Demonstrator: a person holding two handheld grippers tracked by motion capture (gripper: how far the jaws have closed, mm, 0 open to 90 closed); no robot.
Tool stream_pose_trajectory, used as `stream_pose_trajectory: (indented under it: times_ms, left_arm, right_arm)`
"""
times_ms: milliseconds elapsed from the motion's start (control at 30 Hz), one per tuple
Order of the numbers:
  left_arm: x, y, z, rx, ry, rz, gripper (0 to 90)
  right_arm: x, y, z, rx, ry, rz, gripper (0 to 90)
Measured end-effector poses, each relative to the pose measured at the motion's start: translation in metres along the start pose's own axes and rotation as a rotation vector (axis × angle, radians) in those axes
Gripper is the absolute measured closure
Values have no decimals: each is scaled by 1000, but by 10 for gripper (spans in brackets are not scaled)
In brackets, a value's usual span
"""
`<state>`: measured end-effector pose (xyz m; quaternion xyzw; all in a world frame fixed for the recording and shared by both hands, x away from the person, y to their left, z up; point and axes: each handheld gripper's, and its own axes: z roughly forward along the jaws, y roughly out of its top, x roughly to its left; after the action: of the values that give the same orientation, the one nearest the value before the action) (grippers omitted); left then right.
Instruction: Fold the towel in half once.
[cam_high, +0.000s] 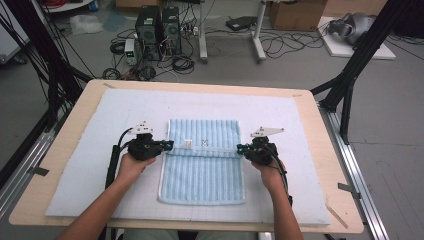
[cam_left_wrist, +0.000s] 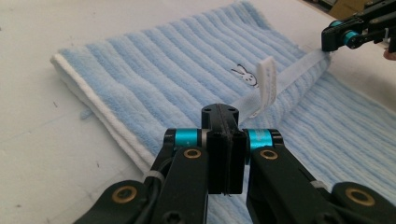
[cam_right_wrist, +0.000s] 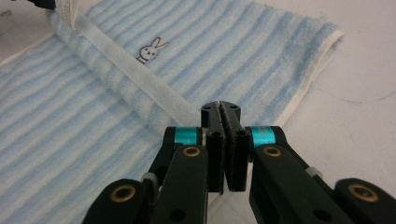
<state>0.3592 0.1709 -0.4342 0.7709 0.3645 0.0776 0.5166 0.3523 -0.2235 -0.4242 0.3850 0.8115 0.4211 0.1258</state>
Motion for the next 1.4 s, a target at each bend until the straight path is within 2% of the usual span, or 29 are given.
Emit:
stream_pose_trajectory:
  times_ms: [133,267,367,633,700,900,1233,1400]
  left_arm:
    - [-6,-2,-9,-11,-10,9,899]
    - [-10,-3,-16,-35,-27,-3,899]
    - [-15,-6,-22,-45,-41,-12,900]
    - [-30,-22,-40,-51,-64,8,899]
    - [-34,-26,-44,-39,-74,16,899]
    - [-48,-36,-56,-33,-98,41,899]
    - [-61,-49,-72,-18,-127,39,898]
    - [-68,-58,-77,9,-158,45,899]
  right_arm:
    - [10,-4,-11,-31,4,-21,892]
    - [18,-8,-19,-46,10,-45,894]
    - [23,-12,-25,-67,19,-40,895]
    - [40,-21,-37,-82,38,-67,895]
    - [45,-23,-42,-86,40,-78,895]
    - [59,-33,-57,-80,46,-100,895]
    - [84,-46,-72,-61,56,-135,895]
    - [94,-55,-78,-48,65,-139,894]
